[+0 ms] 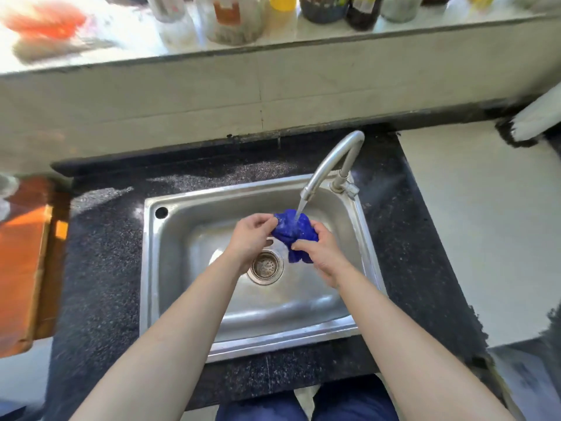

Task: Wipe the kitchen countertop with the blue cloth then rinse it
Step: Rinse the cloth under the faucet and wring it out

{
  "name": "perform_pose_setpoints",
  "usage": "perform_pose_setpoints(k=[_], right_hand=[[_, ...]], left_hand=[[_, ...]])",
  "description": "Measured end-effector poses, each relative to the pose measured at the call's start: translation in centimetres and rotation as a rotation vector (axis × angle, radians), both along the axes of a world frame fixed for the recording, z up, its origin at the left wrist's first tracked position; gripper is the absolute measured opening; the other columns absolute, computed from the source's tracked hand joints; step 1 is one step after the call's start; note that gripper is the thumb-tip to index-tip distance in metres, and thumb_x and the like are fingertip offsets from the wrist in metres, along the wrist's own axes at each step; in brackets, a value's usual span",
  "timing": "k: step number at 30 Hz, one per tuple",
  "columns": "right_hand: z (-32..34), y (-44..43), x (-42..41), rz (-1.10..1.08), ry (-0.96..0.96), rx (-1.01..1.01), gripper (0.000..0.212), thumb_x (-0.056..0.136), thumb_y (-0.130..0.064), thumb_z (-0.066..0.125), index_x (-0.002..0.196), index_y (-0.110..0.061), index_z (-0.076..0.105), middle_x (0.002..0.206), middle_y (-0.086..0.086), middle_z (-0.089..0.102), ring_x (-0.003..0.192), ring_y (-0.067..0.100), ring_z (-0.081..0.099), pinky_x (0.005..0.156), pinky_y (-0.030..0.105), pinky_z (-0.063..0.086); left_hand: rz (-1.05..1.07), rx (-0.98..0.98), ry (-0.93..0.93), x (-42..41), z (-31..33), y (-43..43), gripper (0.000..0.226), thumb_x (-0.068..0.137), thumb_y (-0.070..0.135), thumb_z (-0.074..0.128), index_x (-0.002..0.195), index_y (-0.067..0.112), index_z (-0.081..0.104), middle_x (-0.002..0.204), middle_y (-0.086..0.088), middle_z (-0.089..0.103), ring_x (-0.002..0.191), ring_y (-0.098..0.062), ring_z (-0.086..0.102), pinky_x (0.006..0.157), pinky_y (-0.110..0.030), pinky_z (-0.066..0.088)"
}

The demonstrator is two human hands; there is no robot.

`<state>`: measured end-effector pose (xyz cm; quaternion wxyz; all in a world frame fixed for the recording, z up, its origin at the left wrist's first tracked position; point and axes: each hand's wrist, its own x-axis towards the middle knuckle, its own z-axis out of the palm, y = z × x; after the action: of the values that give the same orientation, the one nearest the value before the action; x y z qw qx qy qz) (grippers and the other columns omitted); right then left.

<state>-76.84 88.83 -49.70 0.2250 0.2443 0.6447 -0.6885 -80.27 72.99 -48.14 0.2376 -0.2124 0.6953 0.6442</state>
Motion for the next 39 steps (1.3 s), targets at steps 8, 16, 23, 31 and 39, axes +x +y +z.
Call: perform_pose_setpoints(k=[8,16,23,31,39], right_hand=[[2.9,1.5,-0.6,0.417,0.107,0.666,0.029,0.078,-0.034,0.081,0.078,-0.027,0.053,0.083,-0.005,0.063,0.074,0.018,0.060,0.057,0.028,0.045],[5.5,2.3,-0.1,0.200,0.227,0.689,0.009,0.091,-0.021,0.063,0.086,-0.028,0.061,0.081,-0.008,0.068,0.071,0.008,0.066,0.063,0.027,0.051],[4.9,2.6,0.3,0.349,0.169,0.534,0.047,0.094,0.000,0.051,0.128,-0.032,0.059,0.122,-0.007,0.053,0.118,0.015,0.053,0.092,0.030,0.048],[6.9,1.2,0.3,0.509,0.374,0.490,0.027,0.092,-0.038,0.068,0.119,-0.034,0.068,0.118,-0.007,0.065,0.108,0.011,0.060,0.100,0.038,0.049],[8.9,2.4,0.4,0.352,0.346,0.597,0.011,0.094,-0.039,0.057,0.093,-0.028,0.054,0.089,-0.008,0.064,0.084,0.015,0.061,0.075,0.034,0.051]], left_hand=[[0.008,-0.007,0.093,0.1,5.1,-0.8,0.009,0.101,0.019,0.053,0.099,0.015,0.061,0.097,-0.003,0.064,0.089,-0.016,0.059,0.085,-0.033,0.049],[0.020,-0.055,0.131,-0.2,6.5,-1.3,0.010,0.101,0.015,0.054,0.102,0.010,0.062,0.095,-0.008,0.066,0.077,-0.018,0.061,0.066,-0.026,0.053],[-0.206,-0.121,0.162,0.6,7.7,-1.5,0.008,0.095,0.023,0.061,0.097,0.019,0.068,0.096,-0.004,0.071,0.088,-0.017,0.061,0.094,-0.042,0.051],[-0.264,-0.165,0.216,1.0,10.2,-1.5,0.013,0.099,0.022,0.057,0.095,0.017,0.068,0.092,-0.004,0.070,0.084,-0.016,0.061,0.079,-0.031,0.050],[-0.454,-0.466,0.225,0.8,11.4,-1.4,0.019,0.103,0.036,0.046,0.099,0.019,0.054,0.092,0.002,0.061,0.085,-0.016,0.055,0.075,-0.031,0.044]])
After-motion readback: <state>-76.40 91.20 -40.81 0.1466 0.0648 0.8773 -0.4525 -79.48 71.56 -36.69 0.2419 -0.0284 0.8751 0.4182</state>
